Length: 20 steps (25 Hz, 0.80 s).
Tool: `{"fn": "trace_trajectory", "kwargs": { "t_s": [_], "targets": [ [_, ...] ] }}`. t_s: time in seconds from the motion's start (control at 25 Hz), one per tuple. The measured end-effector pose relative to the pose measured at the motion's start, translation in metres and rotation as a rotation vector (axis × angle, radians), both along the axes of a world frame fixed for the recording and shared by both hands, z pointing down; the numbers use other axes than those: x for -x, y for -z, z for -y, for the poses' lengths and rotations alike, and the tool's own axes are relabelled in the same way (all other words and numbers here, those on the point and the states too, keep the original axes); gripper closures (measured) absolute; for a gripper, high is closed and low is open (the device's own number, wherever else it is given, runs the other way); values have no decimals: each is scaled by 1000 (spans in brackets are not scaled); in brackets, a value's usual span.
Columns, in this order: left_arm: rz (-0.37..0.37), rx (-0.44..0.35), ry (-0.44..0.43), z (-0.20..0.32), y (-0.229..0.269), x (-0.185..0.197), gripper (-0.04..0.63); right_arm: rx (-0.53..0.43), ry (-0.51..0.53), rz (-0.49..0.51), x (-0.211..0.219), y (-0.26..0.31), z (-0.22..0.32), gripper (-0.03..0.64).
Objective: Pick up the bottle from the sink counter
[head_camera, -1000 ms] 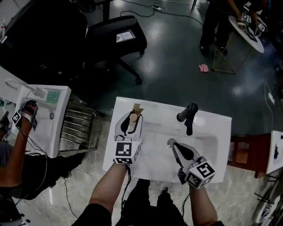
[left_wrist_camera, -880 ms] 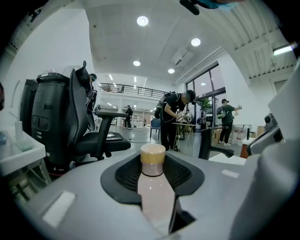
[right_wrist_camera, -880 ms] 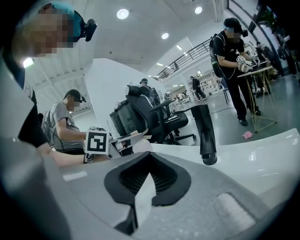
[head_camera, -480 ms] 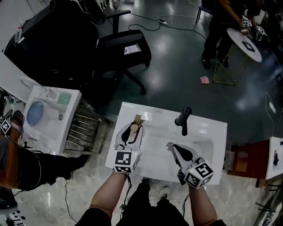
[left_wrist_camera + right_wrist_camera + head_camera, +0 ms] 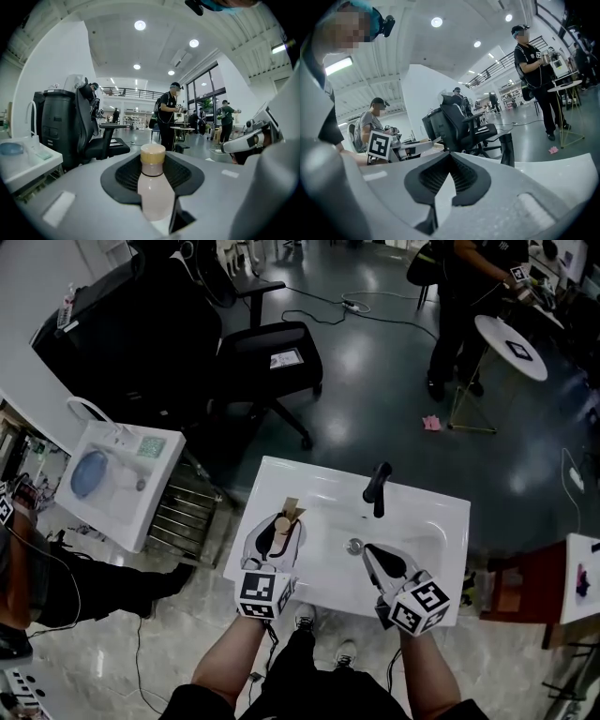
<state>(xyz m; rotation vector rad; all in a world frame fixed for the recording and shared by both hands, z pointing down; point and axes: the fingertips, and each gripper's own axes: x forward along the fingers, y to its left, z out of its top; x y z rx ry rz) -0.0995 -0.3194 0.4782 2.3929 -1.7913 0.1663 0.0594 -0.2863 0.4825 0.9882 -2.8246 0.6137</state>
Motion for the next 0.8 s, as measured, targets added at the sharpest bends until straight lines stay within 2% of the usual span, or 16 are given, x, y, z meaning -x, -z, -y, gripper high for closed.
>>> {"fn": "trace_trajectory", "kwargs": {
  "t_s": [0.8],
  "targets": [
    [21, -33, 49, -114, 36, -69, 459, -75, 111, 14, -56, 28, -76, 617]
  ]
}}
